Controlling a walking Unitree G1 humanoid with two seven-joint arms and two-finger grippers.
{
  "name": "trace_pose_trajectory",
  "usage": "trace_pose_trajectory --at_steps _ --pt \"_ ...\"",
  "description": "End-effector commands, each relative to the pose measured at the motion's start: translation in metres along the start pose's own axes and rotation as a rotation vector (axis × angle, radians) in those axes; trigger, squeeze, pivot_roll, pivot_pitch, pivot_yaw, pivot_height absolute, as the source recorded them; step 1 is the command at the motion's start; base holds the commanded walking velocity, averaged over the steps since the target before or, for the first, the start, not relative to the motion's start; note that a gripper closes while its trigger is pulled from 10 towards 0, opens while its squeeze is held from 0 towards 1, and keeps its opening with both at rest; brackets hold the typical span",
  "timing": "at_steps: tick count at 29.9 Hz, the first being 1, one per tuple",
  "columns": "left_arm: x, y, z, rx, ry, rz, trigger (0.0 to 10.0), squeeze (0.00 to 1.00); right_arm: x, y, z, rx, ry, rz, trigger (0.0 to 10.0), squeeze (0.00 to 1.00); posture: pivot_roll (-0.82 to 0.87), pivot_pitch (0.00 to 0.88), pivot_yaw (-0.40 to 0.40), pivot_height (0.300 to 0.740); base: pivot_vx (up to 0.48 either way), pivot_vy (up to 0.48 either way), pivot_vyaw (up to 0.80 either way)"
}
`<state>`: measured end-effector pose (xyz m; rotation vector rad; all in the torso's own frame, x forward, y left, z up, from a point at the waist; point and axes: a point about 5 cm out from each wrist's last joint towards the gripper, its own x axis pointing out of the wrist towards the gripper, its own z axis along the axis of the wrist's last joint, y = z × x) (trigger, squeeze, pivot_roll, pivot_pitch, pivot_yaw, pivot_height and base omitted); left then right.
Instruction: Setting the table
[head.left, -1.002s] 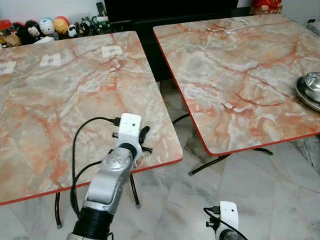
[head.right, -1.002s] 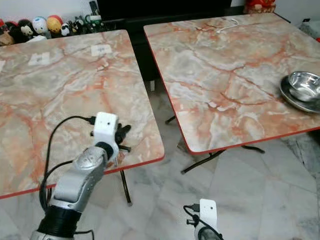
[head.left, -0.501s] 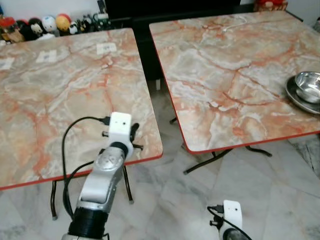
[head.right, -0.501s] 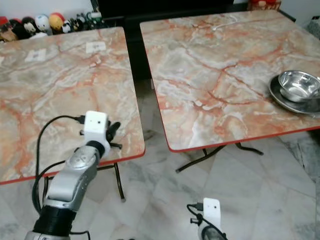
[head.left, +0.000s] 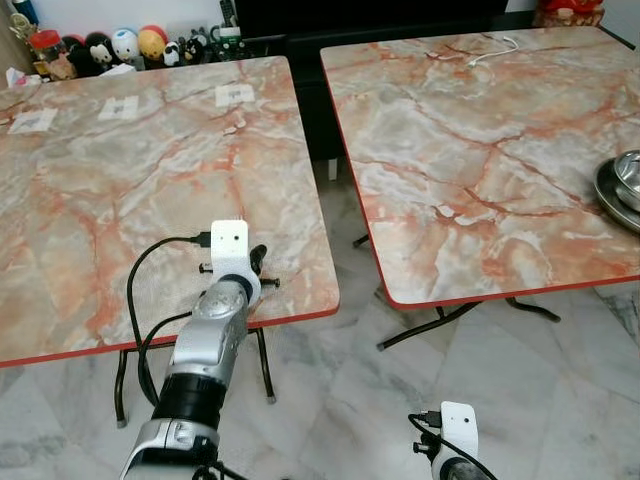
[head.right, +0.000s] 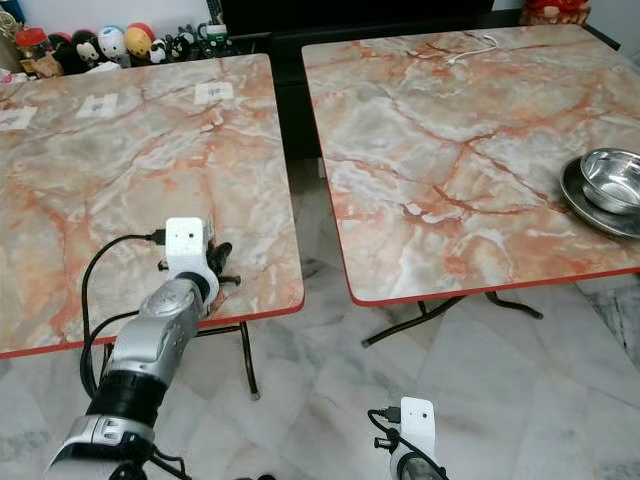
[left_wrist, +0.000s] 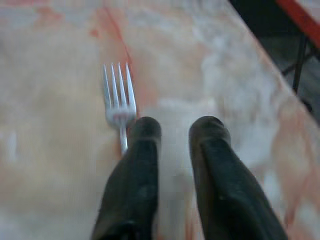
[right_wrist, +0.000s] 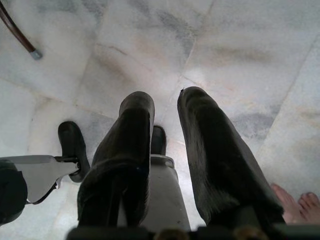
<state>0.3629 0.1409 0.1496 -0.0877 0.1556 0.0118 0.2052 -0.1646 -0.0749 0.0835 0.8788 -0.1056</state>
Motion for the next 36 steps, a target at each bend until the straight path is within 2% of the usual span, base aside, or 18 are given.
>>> trace_pose_trajectory --at_steps 1,3,6,12,13,14,21,26,31,36 --pt "0.002 0.004 -0.002 0.000 0.010 0.037 10.0 1.00 -0.001 0.000 -0.005 0.012 0.017 -0.006 10.0 0.00 0.04 0.132 0.040 0.740 0.000 0.000 0.00" --pt "0.004 0.005 -0.002 0.008 0.014 0.048 10.0 1.00 -0.001 0.000 -0.005 0.012 0.017 -0.006 10.0 0.00 0.04 0.132 0.039 0.740 0.000 0.000 0.00" --pt "0.012 0.010 -0.009 0.051 0.083 0.101 10.0 1.00 -0.001 0.000 -0.005 0.012 0.017 -0.006 10.0 0.00 0.04 0.135 0.042 0.740 0.000 0.000 0.00" --pt "0.016 0.011 -0.010 0.065 0.087 0.131 10.0 1.00 -0.001 0.000 -0.006 0.014 0.017 -0.007 10.0 0.00 0.04 0.137 0.043 0.740 0.000 0.000 0.00" --pt "0.016 0.009 -0.009 0.058 0.078 0.129 10.0 0.89 -0.001 0.000 -0.006 0.014 0.018 -0.007 10.0 0.00 0.04 0.136 0.042 0.740 0.000 0.000 0.00" --pt "0.016 0.008 -0.007 0.051 0.068 0.129 10.0 0.00 -0.001 0.000 -0.006 0.014 0.018 -0.007 10.0 0.00 0.04 0.136 0.042 0.740 0.000 0.000 0.00" --pt "0.018 0.001 0.001 0.028 0.020 0.131 10.0 0.00 -0.001 0.000 -0.006 0.014 0.018 -0.006 10.0 0.00 0.04 0.138 0.043 0.740 0.000 0.000 0.00" --pt "0.019 0.003 -0.004 0.048 0.051 0.176 10.0 0.00 -0.001 0.001 -0.006 0.013 0.019 -0.005 10.0 0.00 0.04 0.137 0.043 0.740 0.000 0.000 0.00" --pt "0.020 0.001 -0.008 0.059 0.077 0.176 10.0 0.00 -0.001 0.001 -0.006 0.014 0.019 -0.005 10.0 0.00 0.04 0.137 0.044 0.740 0.000 0.000 0.00" --pt "0.019 0.000 -0.021 0.108 0.128 0.176 10.0 0.00 -0.001 0.001 -0.006 0.014 0.020 -0.005 10.0 0.00 0.03 0.137 0.042 0.740 0.000 0.000 0.00"
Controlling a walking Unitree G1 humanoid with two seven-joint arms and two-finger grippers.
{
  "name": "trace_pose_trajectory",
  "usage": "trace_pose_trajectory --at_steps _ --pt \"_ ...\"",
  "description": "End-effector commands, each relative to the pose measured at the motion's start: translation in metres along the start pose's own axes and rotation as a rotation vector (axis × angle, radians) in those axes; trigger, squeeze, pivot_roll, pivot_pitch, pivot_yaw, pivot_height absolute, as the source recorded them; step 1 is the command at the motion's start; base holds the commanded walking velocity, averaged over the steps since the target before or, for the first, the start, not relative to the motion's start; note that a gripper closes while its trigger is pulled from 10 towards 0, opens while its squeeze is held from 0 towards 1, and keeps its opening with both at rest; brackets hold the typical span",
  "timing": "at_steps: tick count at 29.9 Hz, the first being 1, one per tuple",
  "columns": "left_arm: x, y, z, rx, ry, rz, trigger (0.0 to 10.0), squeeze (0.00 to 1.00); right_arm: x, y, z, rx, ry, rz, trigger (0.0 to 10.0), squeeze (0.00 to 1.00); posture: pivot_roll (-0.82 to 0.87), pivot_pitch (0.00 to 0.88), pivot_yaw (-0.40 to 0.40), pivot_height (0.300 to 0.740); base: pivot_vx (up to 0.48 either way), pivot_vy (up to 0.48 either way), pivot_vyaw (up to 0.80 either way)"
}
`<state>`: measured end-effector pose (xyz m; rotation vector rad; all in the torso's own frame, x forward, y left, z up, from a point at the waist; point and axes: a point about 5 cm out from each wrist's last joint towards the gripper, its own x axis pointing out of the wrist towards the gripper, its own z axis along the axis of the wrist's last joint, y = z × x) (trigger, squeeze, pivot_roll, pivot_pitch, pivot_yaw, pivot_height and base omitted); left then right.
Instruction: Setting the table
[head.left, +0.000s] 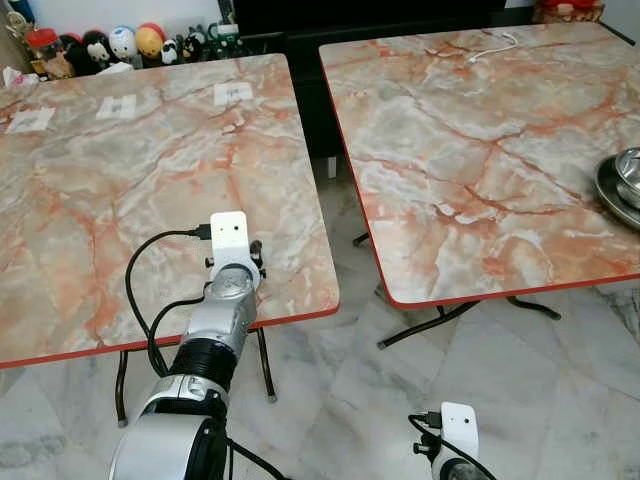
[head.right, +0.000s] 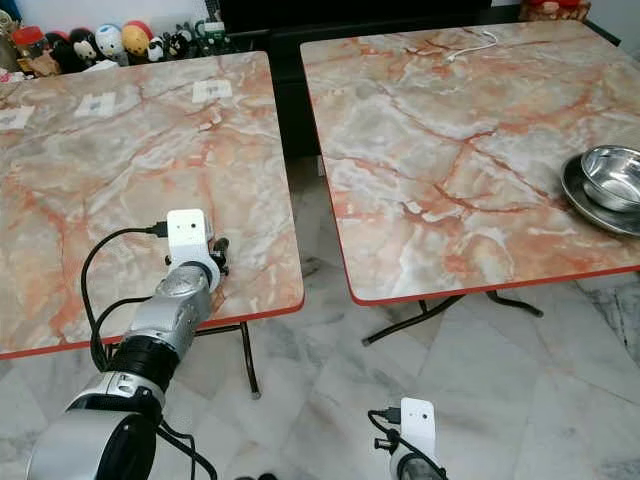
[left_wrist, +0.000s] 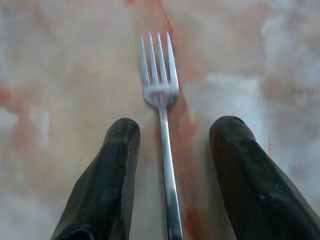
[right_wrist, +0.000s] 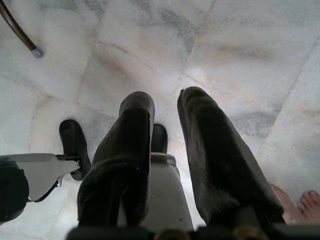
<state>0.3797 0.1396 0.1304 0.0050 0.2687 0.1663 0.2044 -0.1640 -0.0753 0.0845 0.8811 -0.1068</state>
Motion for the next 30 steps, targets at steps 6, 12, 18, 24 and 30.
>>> trace_pose_trajectory --at_steps 6,12,18,24,30 --pt "-0.001 0.001 -0.020 0.070 0.089 0.023 10.0 0.00 -0.001 0.000 -0.006 0.008 0.020 -0.002 10.0 0.00 0.04 0.137 0.042 0.740 0.000 0.000 0.00" --pt "-0.002 0.000 -0.030 -0.009 0.162 0.011 0.0 0.00 -0.001 0.000 -0.006 0.009 0.021 -0.003 10.0 0.00 0.03 0.138 0.041 0.740 0.000 0.000 0.00" --pt "-0.003 0.000 -0.036 -0.058 0.204 0.005 0.0 0.00 -0.001 -0.001 -0.006 0.007 0.022 -0.003 10.0 0.00 0.03 0.139 0.040 0.740 0.000 0.000 0.00" --pt "-0.003 0.001 -0.040 -0.064 0.222 0.003 0.0 0.00 -0.001 -0.001 -0.006 0.004 0.023 -0.003 10.0 0.00 0.03 0.137 0.039 0.740 0.000 0.000 0.00" --pt "-0.003 0.007 -0.041 -0.071 0.228 0.025 0.0 0.00 -0.001 -0.001 -0.006 0.003 0.024 -0.003 10.0 0.00 0.03 0.135 0.037 0.740 0.000 0.000 0.00"
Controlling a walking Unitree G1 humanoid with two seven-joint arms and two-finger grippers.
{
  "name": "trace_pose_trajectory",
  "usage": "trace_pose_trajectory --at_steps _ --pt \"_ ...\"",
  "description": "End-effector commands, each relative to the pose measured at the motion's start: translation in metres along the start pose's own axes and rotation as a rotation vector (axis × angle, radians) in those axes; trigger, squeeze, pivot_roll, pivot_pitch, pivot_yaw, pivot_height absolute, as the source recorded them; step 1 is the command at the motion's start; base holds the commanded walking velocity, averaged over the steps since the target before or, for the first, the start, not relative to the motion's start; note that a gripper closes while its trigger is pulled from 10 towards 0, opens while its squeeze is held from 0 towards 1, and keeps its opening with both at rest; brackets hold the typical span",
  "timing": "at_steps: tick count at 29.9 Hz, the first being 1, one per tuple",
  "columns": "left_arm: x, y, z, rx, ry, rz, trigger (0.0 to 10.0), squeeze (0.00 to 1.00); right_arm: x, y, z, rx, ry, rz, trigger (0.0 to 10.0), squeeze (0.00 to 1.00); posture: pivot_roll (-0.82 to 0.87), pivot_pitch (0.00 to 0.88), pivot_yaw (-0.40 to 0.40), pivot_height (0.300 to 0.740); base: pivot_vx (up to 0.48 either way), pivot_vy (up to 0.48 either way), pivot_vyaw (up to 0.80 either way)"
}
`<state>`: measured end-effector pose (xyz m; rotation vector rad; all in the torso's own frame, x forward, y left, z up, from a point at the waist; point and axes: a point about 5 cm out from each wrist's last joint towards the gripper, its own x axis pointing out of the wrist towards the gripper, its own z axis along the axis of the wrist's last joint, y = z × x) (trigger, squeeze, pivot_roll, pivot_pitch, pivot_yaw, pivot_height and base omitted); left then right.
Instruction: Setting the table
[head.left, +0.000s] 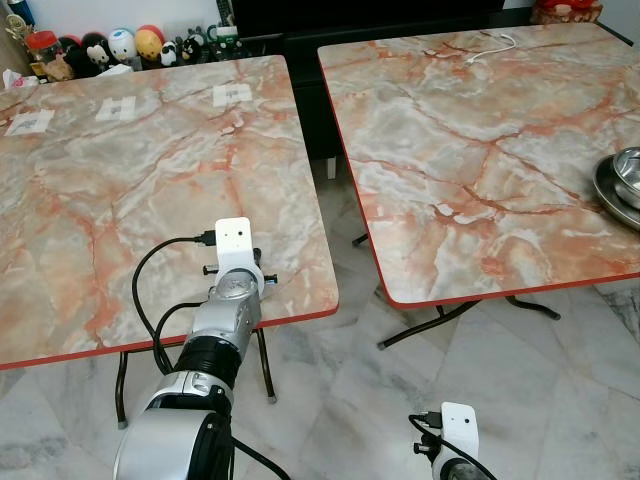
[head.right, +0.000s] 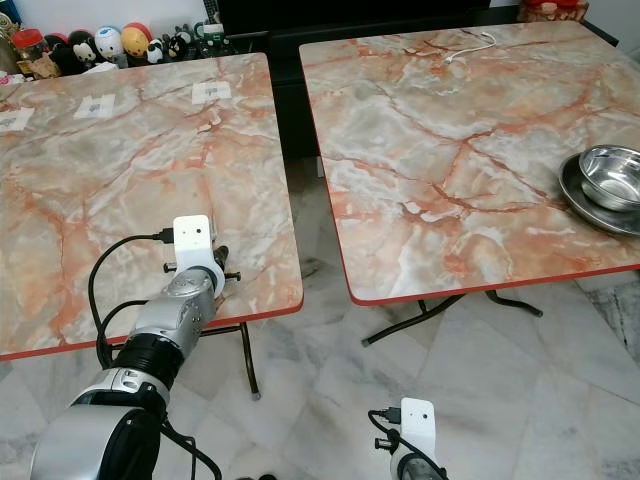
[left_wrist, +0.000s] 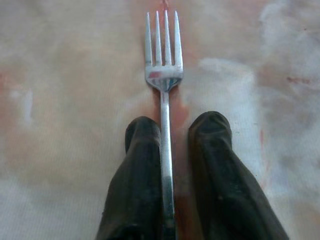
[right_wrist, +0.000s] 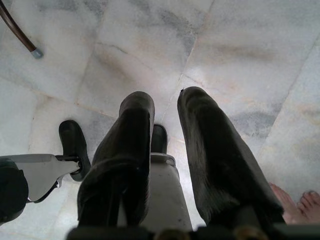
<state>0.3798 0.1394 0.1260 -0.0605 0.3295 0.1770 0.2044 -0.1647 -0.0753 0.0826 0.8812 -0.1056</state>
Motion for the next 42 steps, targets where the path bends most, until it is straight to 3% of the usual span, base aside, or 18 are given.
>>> trace_pose_trajectory --at_steps 1,10,22,24,27,31,36,37,38,39,42 --pt "-0.001 0.011 -0.037 -0.012 0.162 0.031 0.0 0.00 -0.001 -0.001 -0.006 0.005 0.024 -0.003 10.0 0.00 0.03 0.136 0.037 0.740 0.000 0.000 0.00" --pt "-0.001 0.022 -0.035 0.016 0.143 0.068 0.0 0.00 -0.001 -0.001 -0.006 0.001 0.025 -0.002 10.0 0.00 0.03 0.136 0.035 0.740 0.000 0.000 0.00" --pt "-0.002 0.026 -0.031 0.056 0.088 0.072 0.0 0.00 -0.001 -0.001 -0.006 0.000 0.026 -0.003 10.0 0.00 0.03 0.133 0.033 0.740 0.000 0.000 0.00" --pt "-0.006 0.028 -0.018 0.051 -0.037 0.053 0.0 0.00 -0.001 -0.001 -0.006 0.001 0.026 -0.003 10.0 0.00 0.03 0.133 0.034 0.740 0.000 0.000 0.00" --pt "-0.010 0.030 -0.006 0.074 -0.138 0.039 0.0 0.00 -0.001 -0.001 -0.006 0.001 0.026 -0.004 10.0 0.00 0.03 0.133 0.033 0.740 0.000 0.000 0.00" --pt "-0.026 0.036 0.019 0.124 -0.344 -0.017 0.0 0.00 -0.001 -0.002 -0.007 -0.001 0.027 -0.003 10.0 0.00 0.04 0.133 0.032 0.740 0.000 0.000 0.00" --pt "-0.040 0.037 0.025 0.159 -0.443 -0.082 0.0 0.00 -0.001 -0.002 -0.007 -0.005 0.028 -0.002 10.0 0.00 0.04 0.132 0.031 0.740 0.000 0.000 0.00" --pt "-0.043 0.038 0.025 0.169 -0.457 -0.084 0.7 0.00 -0.001 -0.002 -0.007 -0.005 0.027 -0.002 10.0 0.00 0.04 0.130 0.032 0.740 0.000 0.000 0.00" --pt "-0.043 0.038 0.025 0.169 -0.457 -0.084 0.7 0.00 -0.001 -0.002 -0.007 -0.005 0.027 -0.002 10.0 0.00 0.04 0.130 0.032 0.740 0.000 0.000 0.00" --pt "-0.050 0.044 0.022 0.158 -0.477 -0.085 10.0 0.00 -0.001 -0.003 -0.007 -0.003 0.027 -0.003 10.0 0.00 0.03 0.128 0.035 0.740 0.000 0.000 0.00" --pt "-0.057 0.052 0.019 0.140 -0.489 -0.085 10.0 0.00 -0.001 -0.003 -0.008 -0.001 0.027 -0.005 10.0 0.00 0.03 0.129 0.035 0.740 0.000 0.000 0.00"
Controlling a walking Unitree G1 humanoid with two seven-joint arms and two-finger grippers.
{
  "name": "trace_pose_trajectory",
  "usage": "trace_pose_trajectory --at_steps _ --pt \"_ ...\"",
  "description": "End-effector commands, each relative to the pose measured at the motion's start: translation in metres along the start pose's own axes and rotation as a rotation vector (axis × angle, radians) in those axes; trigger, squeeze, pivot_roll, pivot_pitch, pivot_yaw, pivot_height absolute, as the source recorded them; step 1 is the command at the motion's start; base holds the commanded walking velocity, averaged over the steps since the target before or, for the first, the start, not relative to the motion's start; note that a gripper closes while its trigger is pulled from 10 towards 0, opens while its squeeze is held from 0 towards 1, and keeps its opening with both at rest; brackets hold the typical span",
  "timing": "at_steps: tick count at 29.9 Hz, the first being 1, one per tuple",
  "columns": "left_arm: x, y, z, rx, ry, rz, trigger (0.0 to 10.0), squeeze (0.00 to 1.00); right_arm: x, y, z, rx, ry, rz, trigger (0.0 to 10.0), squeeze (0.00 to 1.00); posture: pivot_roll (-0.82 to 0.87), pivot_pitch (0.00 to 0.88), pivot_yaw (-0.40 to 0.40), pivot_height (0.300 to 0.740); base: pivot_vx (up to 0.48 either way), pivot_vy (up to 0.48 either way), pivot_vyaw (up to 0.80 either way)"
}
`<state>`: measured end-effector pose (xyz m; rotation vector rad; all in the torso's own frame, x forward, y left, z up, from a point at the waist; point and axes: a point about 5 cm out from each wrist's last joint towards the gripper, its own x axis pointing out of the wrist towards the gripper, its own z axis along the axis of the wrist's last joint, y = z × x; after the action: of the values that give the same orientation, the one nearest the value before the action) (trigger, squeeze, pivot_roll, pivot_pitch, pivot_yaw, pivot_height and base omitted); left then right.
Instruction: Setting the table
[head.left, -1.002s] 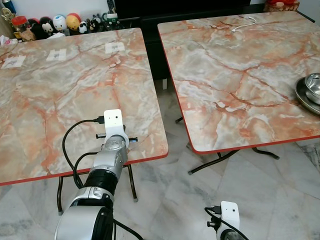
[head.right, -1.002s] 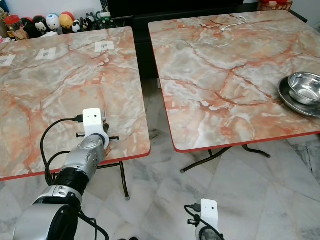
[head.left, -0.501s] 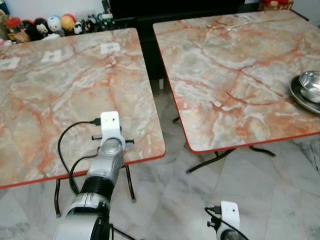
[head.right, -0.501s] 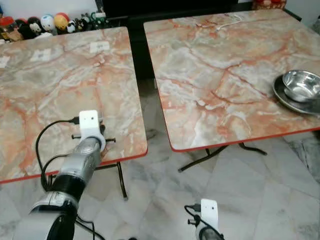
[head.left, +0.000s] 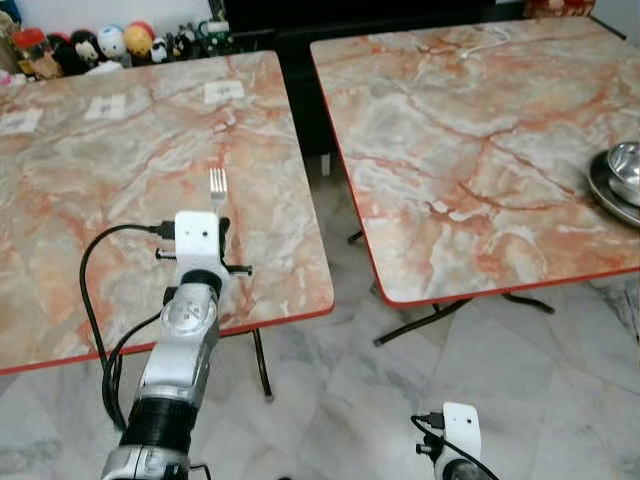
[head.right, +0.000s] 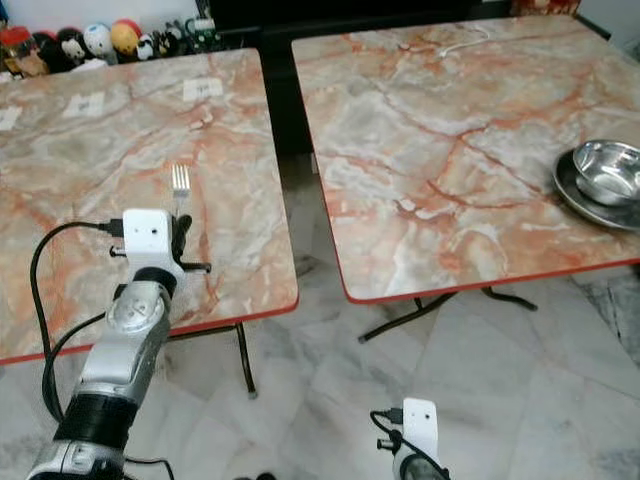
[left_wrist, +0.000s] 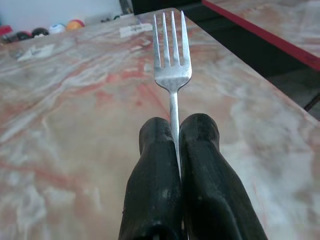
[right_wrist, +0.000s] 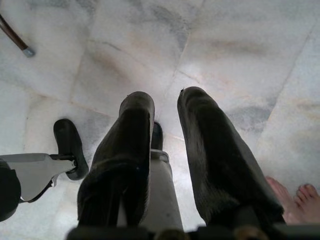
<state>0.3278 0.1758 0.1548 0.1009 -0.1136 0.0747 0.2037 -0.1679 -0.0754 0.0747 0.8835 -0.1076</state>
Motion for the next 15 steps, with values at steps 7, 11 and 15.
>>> trace_pose_trajectory --at_steps 7,11,15 --pt "-0.024 0.028 0.010 0.013 -0.088 -0.023 10.0 0.00 -0.001 -0.001 -0.008 0.000 0.028 -0.001 10.0 0.00 0.03 0.122 0.034 0.740 0.000 0.000 0.00" --pt "-0.026 0.022 0.014 0.035 -0.115 -0.080 10.0 0.00 -0.001 -0.001 -0.008 0.000 0.028 -0.001 10.0 0.00 0.03 0.115 0.035 0.740 0.000 0.000 0.00" --pt "-0.033 0.021 0.013 0.053 -0.111 -0.104 10.0 0.00 -0.001 0.000 -0.008 -0.001 0.027 -0.001 10.0 0.00 0.03 0.103 0.035 0.740 0.000 0.000 0.00"
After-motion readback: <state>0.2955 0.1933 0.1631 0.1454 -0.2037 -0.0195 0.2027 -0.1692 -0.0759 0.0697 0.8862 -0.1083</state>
